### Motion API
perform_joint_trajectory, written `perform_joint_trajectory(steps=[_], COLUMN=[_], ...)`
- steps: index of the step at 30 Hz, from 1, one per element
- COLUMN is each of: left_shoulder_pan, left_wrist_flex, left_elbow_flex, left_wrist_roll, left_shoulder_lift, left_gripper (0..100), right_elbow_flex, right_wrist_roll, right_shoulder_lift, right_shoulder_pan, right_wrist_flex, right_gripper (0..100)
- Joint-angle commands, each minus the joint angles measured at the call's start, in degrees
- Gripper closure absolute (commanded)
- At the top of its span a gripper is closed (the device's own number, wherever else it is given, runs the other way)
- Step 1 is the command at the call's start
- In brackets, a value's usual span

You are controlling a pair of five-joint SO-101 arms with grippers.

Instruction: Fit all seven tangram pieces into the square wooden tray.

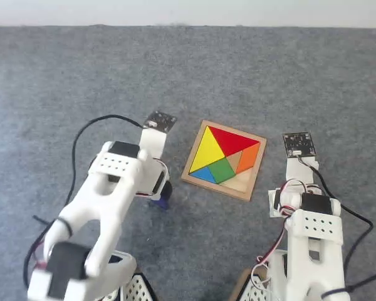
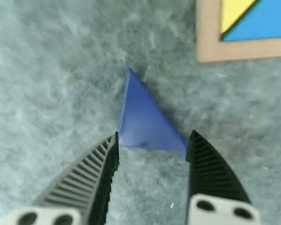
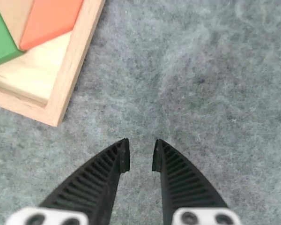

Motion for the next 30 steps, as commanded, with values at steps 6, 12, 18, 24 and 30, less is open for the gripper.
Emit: perform_joint_trajectory(steps=[6, 12, 18, 24, 30], left_shoulder_pan=[-1.4, -1.0, -1.1, -1.8, -7.5], left_wrist_flex=[-3.0, -1.7, -2.0, -1.7, 1.9], left_elbow_flex=[-8.0, -10.7, -10.9, -14.5, -22.2], left_wrist_roll=[-0.8, -0.8, -1.2, -3.8, -9.6], left_shoulder_lift=[16.9, 18.4, 18.3, 18.3, 18.3], left_gripper=[77, 77, 84, 85, 85], right_elbow_flex=[-0.3, -0.3, -0.3, -0.3, -0.3], right_wrist_roll=[0.3, 0.3, 0.3, 0.3, 0.3], right_shoulder_lift=[0.5, 0.5, 0.4, 0.5, 0.5], right_shoulder_pan=[-0.3, -0.4, -0.4, -0.4, -0.4], right_wrist_flex=[0.1, 0.1, 0.1, 0.1, 0.1], right_gripper=[90.5, 90.5, 90.5, 90.5, 90.5])
